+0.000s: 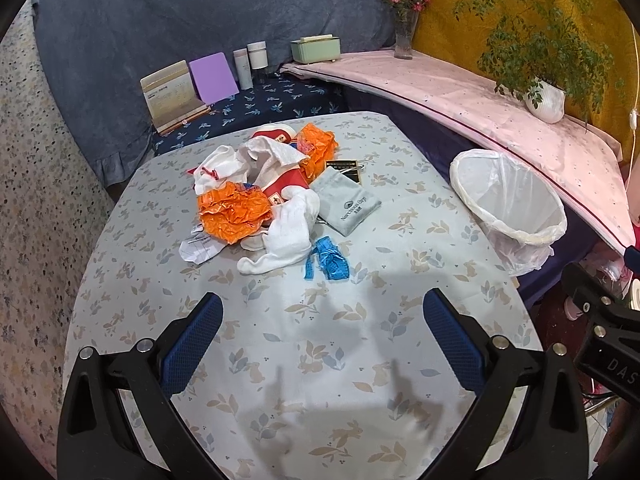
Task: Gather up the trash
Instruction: 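Grasp the blue tied bag with the right gripper while the left gripper grasps a white sock, then carry both items over the wastebasket and open both grippers to drop them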
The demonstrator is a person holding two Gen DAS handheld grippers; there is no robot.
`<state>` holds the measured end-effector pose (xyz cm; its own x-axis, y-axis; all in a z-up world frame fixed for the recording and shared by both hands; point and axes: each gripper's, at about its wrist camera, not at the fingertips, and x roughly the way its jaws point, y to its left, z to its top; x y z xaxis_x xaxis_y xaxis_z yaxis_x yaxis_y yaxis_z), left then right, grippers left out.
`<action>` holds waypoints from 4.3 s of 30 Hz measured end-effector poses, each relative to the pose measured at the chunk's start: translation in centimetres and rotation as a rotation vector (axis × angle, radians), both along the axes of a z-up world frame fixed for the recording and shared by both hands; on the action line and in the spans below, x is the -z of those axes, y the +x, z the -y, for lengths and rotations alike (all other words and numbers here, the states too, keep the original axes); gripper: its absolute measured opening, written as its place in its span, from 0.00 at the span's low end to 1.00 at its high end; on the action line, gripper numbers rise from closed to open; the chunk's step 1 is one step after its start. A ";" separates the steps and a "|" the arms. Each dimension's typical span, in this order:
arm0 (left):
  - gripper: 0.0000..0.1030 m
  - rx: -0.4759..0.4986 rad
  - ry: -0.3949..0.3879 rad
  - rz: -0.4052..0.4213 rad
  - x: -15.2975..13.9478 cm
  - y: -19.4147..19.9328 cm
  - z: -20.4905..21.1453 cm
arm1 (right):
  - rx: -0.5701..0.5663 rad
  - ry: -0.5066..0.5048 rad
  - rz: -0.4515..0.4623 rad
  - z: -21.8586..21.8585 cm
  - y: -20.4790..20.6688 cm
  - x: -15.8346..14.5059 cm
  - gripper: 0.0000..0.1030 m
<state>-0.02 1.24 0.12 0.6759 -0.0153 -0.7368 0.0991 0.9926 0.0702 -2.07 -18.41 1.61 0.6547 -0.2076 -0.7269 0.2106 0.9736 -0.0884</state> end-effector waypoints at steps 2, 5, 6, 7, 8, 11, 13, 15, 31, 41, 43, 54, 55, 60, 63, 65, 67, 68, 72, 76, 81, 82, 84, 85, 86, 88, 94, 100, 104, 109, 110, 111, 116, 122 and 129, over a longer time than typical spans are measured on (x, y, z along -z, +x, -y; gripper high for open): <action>0.93 -0.006 -0.001 -0.010 0.2 0.3 -0.5 | -0.003 -0.004 0.005 -0.4 0.3 0.1 0.93; 0.93 -0.022 -0.013 -0.020 0.7 1.0 -1.8 | -0.014 -0.007 0.011 -1.2 0.9 0.2 0.93; 0.93 -0.029 -0.014 -0.023 0.8 1.3 -2.3 | -0.020 -0.002 0.011 -1.4 1.2 0.3 0.93; 0.93 -0.032 -0.017 -0.025 1.0 1.4 -2.6 | -0.025 0.003 0.013 -1.6 1.3 0.3 0.93; 0.93 -0.032 -0.022 -0.026 1.1 1.6 -3.1 | -0.031 0.009 0.017 -1.9 1.6 0.3 0.93; 0.93 -0.046 -0.020 -0.024 1.6 2.3 -4.4 | -0.050 0.018 0.027 -3.0 2.3 0.5 0.93; 0.93 -0.055 -0.019 -0.026 1.9 2.8 -5.4 | -0.063 0.017 0.028 -3.8 2.8 0.7 0.93; 0.93 -0.065 -0.023 -0.030 2.3 3.3 -6.3 | -0.078 0.011 0.030 -4.7 3.4 0.9 0.93; 0.93 -0.126 -0.062 -0.083 5.6 7.4 -12.6 | -0.212 0.065 -0.076 -11.3 9.4 5.7 0.74; 0.93 -0.135 -0.083 -0.111 6.4 9.6 -14.3 | -0.282 0.131 -0.177 -14.6 12.6 9.6 0.47; 0.93 -0.138 -0.084 -0.113 6.6 9.9 -14.5 | -0.292 0.130 -0.188 -15.2 13.0 10.1 0.44; 0.93 -0.112 -0.110 -0.132 7.0 11.1 -14.1 | -0.320 0.135 -0.237 -16.4 14.4 12.4 0.26; 0.93 -0.107 -0.113 -0.131 6.9 11.2 -13.9 | -0.321 0.132 -0.234 -16.3 14.3 12.4 0.23; 0.93 -0.070 -0.140 -0.128 6.5 11.7 -12.1 | -0.276 0.099 -0.208 -14.1 13.8 11.4 0.21; 0.93 -0.036 -0.162 -0.129 6.3 11.9 -10.5 | -0.226 0.102 -0.189 -11.8 13.4 10.4 0.21; 0.93 -0.009 -0.179 -0.130 6.2 12.1 -9.2 | -0.196 0.106 -0.178 -10.5 13.2 9.8 0.21; 0.93 0.012 -0.192 -0.137 6.3 12.6 -7.7 | -0.169 0.106 -0.168 -9.2 12.9 9.2 0.21; 0.93 0.017 -0.193 -0.139 6.5 12.8 -7.2 | -0.155 0.107 -0.164 -8.6 12.9 9.0 0.21; 0.91 0.026 -0.178 -0.140 7.5 13.9 -5.5 | -0.118 0.125 -0.150 -6.7 12.4 8.5 0.21; 0.56 0.040 -0.195 -0.193 9.0 14.9 -5.3 | -0.109 0.131 -0.146 -5.8 12.2 8.5 0.21; 0.27 0.037 -0.248 -0.234 9.4 14.5 -6.8 | -0.110 0.145 -0.138 -5.5 11.9 8.2 0.21; 0.22 0.040 -0.256 -0.239 9.2 14.3 -7.0 | -0.112 0.147 -0.134 -5.4 11.7 8.1 0.21; 0.15 0.054 -0.285 -0.250 8.6 13.7 -7.3 | -0.114 0.152 -0.124 -5.3 11.4 7.8 0.21; 0.11 0.065 -0.299 -0.255 8.4 13.6 -7.3 | -0.114 0.154 -0.118 -5.3 11.3 7.5 0.21; 0.10 0.075 -0.317 -0.260 8.0 13.3 -7.2 | -0.113 0.156 -0.111 -5.2 11.2 7.3 0.21; 0.09 0.098 -0.355 -0.255 7.0 12.5 -7.1 | -0.112 0.161 -0.093 -4.9 10.8 6.6 0.21; 0.09 0.170 -0.372 -0.199 3.9 10.8 -5.1 | -0.098 0.156 -0.038 -3.7 9.4 4.4 0.21; 0.09 0.257 -0.427 -0.177 1.5 10.5 -1.9 | -0.056 0.140 0.019 -1.0 8.3 2.3 0.21; 0.09 0.314 -0.435 -0.165 0.5 10.8 0.9 | -0.011 0.140 0.045 1.8 8.1 1.4 0.21; 0.09 0.392 -0.406 -0.147 -0.3 11.3 5.4 | 0.058 0.128 0.066 5.6 8.5 0.9 0.21; 0.09 0.407 -0.406 -0.151 -0.3 11.6 6.3 | 0.072 0.128 0.068 6.5 8.6 0.9 0.21; 0.09 0.422 -0.407 -0.154 -0.3 11.8 7.1 | 0.086 0.133 0.070 7.4 8.7 0.9 0.21; 0.09 0.516 -0.385 -0.140 -1.0 12.9 12.1 | 0.149 0.151 0.069 11.1 9.7 1.2 0.22; 0.10 0.595 -0.368 -0.142 -0.8 14.5 16.8 | 0.200 0.140 0.062 14.0 10.8 1.7 0.22; 0.11 0.628 -0.370 -0.151 -0.2 16.6 19.6 | 0.231 0.155 0.061 16.2 12.5 1.8 0.23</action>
